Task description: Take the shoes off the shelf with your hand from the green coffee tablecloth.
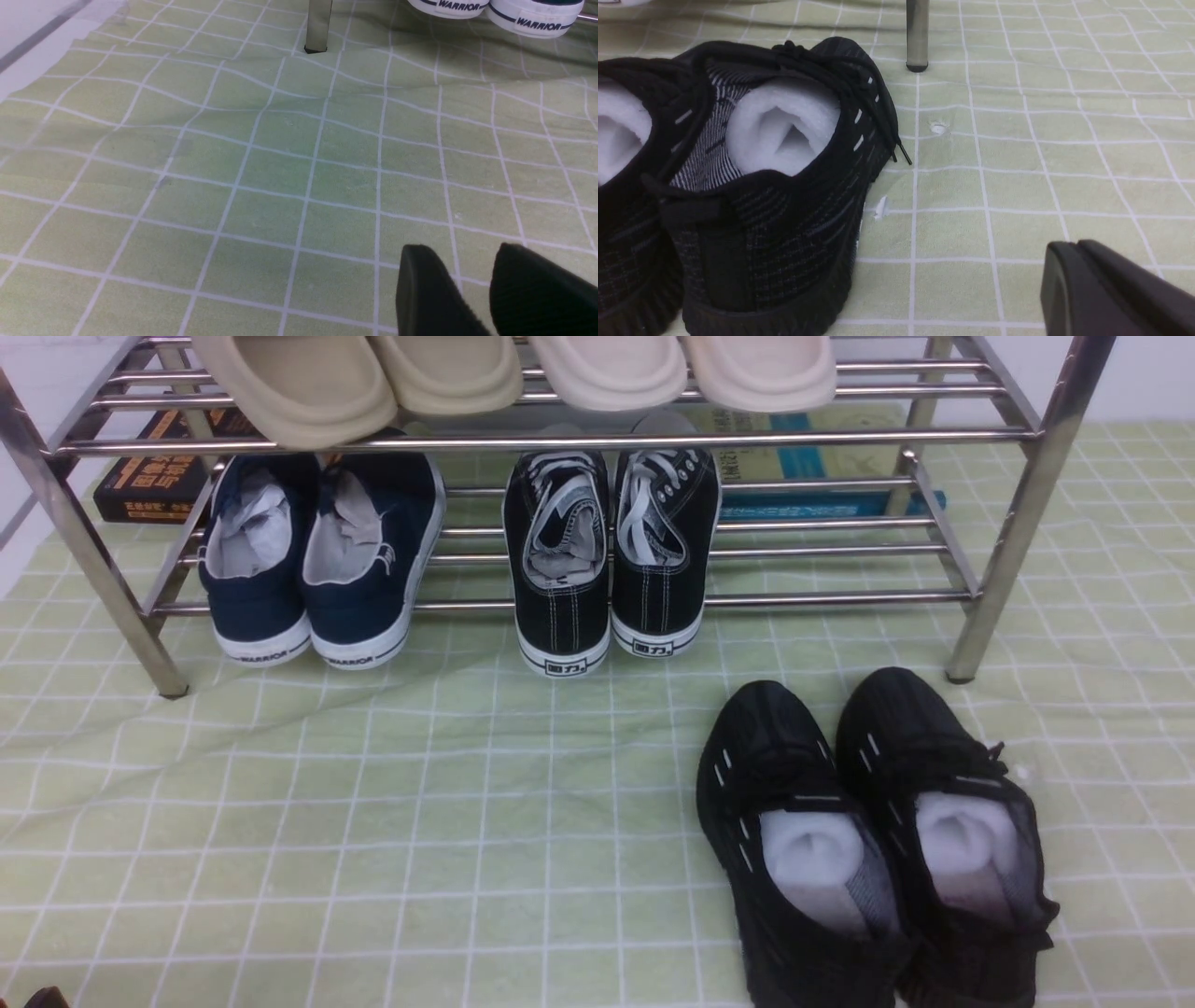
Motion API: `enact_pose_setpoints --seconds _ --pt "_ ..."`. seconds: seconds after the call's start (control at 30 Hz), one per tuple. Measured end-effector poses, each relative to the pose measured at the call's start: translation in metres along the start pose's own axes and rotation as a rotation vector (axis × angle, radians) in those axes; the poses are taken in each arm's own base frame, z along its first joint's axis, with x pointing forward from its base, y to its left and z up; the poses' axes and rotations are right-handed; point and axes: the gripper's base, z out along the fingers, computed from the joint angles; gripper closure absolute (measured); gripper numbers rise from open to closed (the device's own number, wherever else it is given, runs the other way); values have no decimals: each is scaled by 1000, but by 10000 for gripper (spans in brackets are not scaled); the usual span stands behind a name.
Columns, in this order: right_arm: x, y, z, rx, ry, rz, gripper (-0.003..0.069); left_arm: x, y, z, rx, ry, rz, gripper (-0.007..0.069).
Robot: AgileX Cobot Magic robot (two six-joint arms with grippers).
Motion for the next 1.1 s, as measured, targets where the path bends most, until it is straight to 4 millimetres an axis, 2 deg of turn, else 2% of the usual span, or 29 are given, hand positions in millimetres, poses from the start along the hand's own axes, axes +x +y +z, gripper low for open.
enact_pose_setpoints --seconds 1.1 --pt "0 0 0 0 1 14 622 0 0 0 0 0 0 383"
